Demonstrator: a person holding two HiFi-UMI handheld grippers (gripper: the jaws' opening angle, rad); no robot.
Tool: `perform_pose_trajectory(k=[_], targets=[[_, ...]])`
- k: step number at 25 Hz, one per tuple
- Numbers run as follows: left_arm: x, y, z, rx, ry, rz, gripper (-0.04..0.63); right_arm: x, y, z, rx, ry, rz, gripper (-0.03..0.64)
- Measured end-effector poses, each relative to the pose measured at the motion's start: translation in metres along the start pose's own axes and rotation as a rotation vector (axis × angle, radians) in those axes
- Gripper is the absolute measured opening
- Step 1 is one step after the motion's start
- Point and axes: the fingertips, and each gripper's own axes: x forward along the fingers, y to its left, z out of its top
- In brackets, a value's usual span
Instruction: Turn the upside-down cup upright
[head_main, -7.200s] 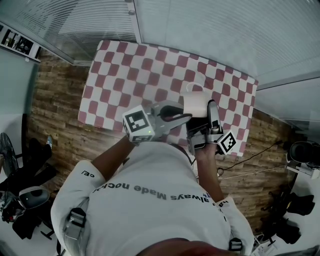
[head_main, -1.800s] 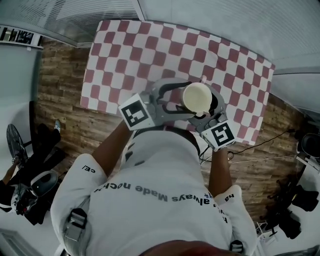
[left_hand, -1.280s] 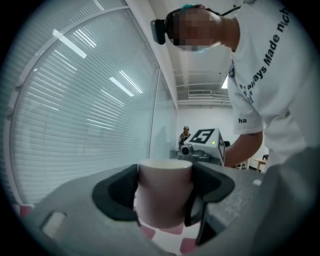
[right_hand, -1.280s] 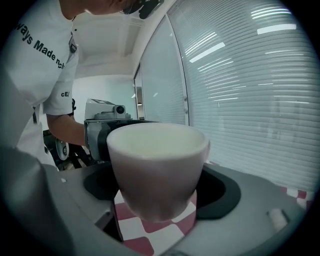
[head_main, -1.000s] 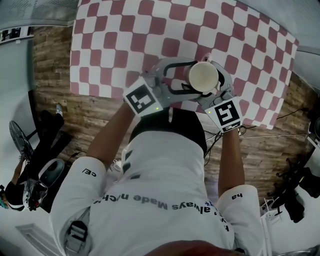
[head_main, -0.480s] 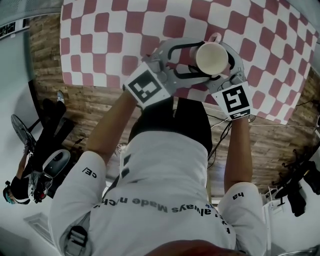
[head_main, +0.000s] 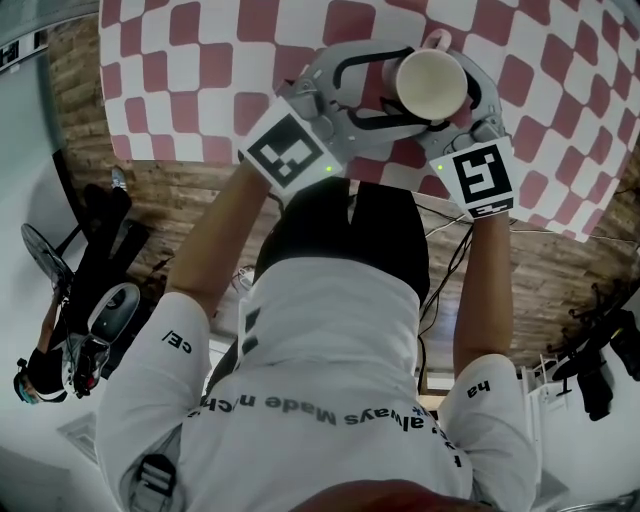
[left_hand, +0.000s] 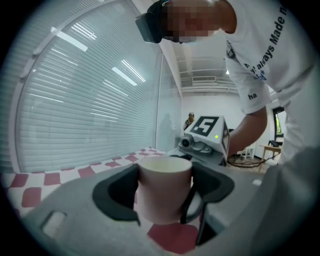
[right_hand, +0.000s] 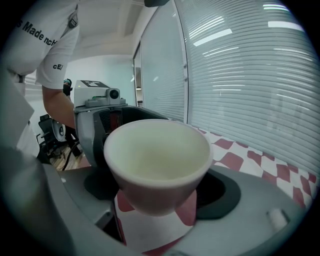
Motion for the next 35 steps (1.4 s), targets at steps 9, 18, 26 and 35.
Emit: perform_pose_trajectory(k=[9, 18, 26, 35], targets=[[0.006, 0.002, -0.021, 0.005, 0.023, 0.005, 0.342, 0.011, -0.003, -0.018, 0.02, 0.015, 0.0, 0.44], [0.01, 0.004, -0.039, -0.015, 0.031, 0.01, 0.341, 0.022, -0.004, -0.035, 0.032, 0.041, 0.01, 0.44], [0.012, 0.004, -0.046, -0.024, 0.013, 0.017, 0.341, 0.023, -0.005, -0.041, 0.037, 0.021, 0.016, 0.44], [0.009, 0.001, -0.046, -0.018, 0.057, 0.022, 0.341, 0.025, -0.003, -0.042, 0.052, 0.041, 0.01, 0.457]])
